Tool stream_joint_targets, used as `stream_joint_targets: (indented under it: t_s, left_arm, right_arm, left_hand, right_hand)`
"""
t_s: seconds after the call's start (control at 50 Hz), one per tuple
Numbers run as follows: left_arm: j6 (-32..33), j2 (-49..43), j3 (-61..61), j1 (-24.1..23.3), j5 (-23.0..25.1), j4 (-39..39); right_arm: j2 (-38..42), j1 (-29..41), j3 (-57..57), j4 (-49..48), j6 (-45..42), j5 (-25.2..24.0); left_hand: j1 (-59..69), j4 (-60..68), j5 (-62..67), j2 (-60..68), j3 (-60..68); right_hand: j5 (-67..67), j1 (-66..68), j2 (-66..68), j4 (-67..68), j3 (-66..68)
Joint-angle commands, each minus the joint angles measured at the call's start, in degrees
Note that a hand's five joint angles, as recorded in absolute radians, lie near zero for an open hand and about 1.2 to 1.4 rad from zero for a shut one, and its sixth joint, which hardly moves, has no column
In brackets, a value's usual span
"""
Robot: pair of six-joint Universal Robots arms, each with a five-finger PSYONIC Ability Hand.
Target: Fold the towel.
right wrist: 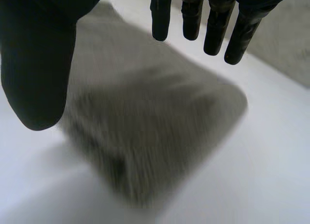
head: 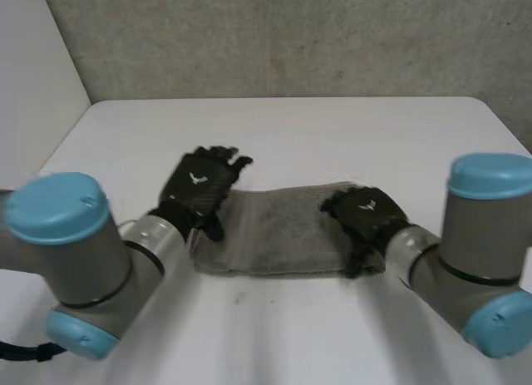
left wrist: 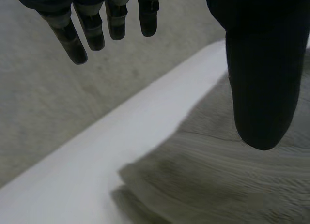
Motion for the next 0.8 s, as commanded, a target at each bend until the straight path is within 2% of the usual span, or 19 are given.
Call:
stream_joint_targets:
  t_s: [0.02,0.04,0.06,0.18,0.24,0.28,0.3,0.36,0.42,0.46,0.5,0.52,0.6,0.72,0.74,0.76,0.78,0.8]
  left_arm:
    - [0.7,-7.7,3.2,-1.6,-5.6,-1.0]
    - [0.7,-7.7,3.2,-1.6,-5.6,-1.0]
    - [1.0,-7.6,3.0,-1.6,-6.4,-1.1]
    - [0.9,-5.1,1.6,-2.7,-6.8,-1.8]
    - [0.9,-2.5,0.8,-3.0,-7.0,-2.7]
    - [1.0,-0.7,0.7,-2.7,-7.1,-3.2]
    - [1.0,1.2,0.5,-2.4,-7.1,-3.8]
    - [0.8,5.1,0.0,-0.9,-7.3,-4.5]
    - [0.7,6.7,-0.2,1.2,-7.2,-4.8]
    - [0.7,9.3,-1.4,5.2,-6.9,-5.8]
    - [0.6,10.2,-1.9,6.4,-6.9,-6.2]
    - [0.4,10.9,-2.1,7.3,-7.0,-6.6]
    - [0.1,11.6,-2.3,8.0,-7.0,-6.8]
    - [0.1,11.7,-2.2,7.6,-7.0,-6.6]
    - [0.1,11.7,-1.7,7.4,-7.0,-6.6]
    - [0.1,11.7,-1.7,7.4,-7.0,-6.6]
    - [0.1,11.6,-1.1,7.2,-7.0,-6.4]
    - [0.1,11.6,-1.1,7.2,-7.0,-6.4]
  right_arm:
    - [-0.8,-6.1,10.0,-8.1,-8.1,-0.2]
    - [-0.8,-6.8,11.3,-11.1,-10.8,0.0]
    - [-0.8,-7.4,12.0,-14.1,-13.5,0.2]
    - [-1.2,-7.0,9.9,-18.9,-19.3,1.3]
    - [-1.6,-2.9,5.9,-18.9,-20.1,3.3]
    - [-0.9,4.4,1.4,-18.7,-19.8,5.9]
    - [-0.9,4.4,1.4,-18.7,-19.8,6.0]
    - [1.3,10.6,-2.5,-18.6,-20.1,6.5]
    - [4.0,15.6,-5.6,-18.5,-20.7,5.5]
    - [5.5,18.2,-7.5,-18.3,-20.7,4.6]
    - [9.9,22.3,-10.1,-17.6,-20.6,1.4]
    - [10.0,22.3,-10.1,-17.6,-20.6,1.4]
    - [14.5,24.6,-11.4,-15.1,-20.6,-4.4]
    - [13.8,24.3,-11.7,-14.9,-19.0,-7.7]
    - [12.5,24.2,-11.8,-15.1,-17.4,-8.3]
    - [10.7,23.5,-11.9,-15.2,-14.8,-8.0]
    - [10.7,23.5,-11.9,-15.2,-14.7,-8.0]
    - [9.0,21.7,-12.2,-15.2,-11.2,-7.2]
  left_hand:
    - [1.6,1.8,-0.1,2.0,1.7]
    - [1.6,1.8,-0.1,2.0,1.7]
    - [1.4,1.7,-0.3,1.8,1.6]
    - [1.4,1.7,-0.3,1.8,1.6]
    - [1.1,1.3,-0.6,1.4,1.2]
    - [1.1,1.3,-0.6,1.4,1.2]
    - [0.9,1.2,-0.8,1.3,1.1]
    - [0.6,0.8,-1.1,0.9,0.7]
    - [0.8,1.0,-1.0,1.1,0.9]
    - [0.8,1.0,-1.0,1.1,0.9]
    - [0.8,1.0,-1.0,1.1,0.9]
    - [0.8,1.0,-1.0,1.1,0.9]
    - [0.8,1.0,-1.0,1.1,0.9]
    - [1.3,1.5,-0.5,1.6,1.4]
    - [1.4,1.7,-0.3,1.8,1.6]
    - [1.4,1.7,-0.3,1.8,1.6]
    - [1.6,1.8,-0.1,1.9,1.7]
    - [1.6,1.8,-0.1,2.0,1.7]
  right_hand:
    - [34.6,37.0,35.6,35.6,36.8]
    - [58.1,60.5,59.1,59.1,60.2]
    - [65.6,68.0,66.6,66.6,67.7]
    - [65.7,68.0,66.7,66.7,67.8]
    - [65.7,68.0,66.7,66.7,67.8]
    - [65.7,68.0,66.7,66.7,67.8]
    - [65.7,68.0,66.7,66.7,67.8]
    - [65.7,68.0,66.7,66.7,67.8]
    - [65.7,68.0,66.7,66.7,67.8]
    - [65.7,68.0,66.7,66.7,67.8]
    - [65.7,68.0,66.7,66.7,67.8]
    - [65.7,68.0,66.7,66.7,67.8]
    - [65.7,68.0,66.7,66.7,67.8]
    - [65.7,68.0,66.7,66.7,67.8]
    - [63.6,65.9,64.6,64.6,65.7]
    - [46.4,48.8,47.4,47.4,48.5]
    - [46.2,48.6,47.2,47.2,48.4]
    - [20.4,22.8,21.4,21.4,22.6]
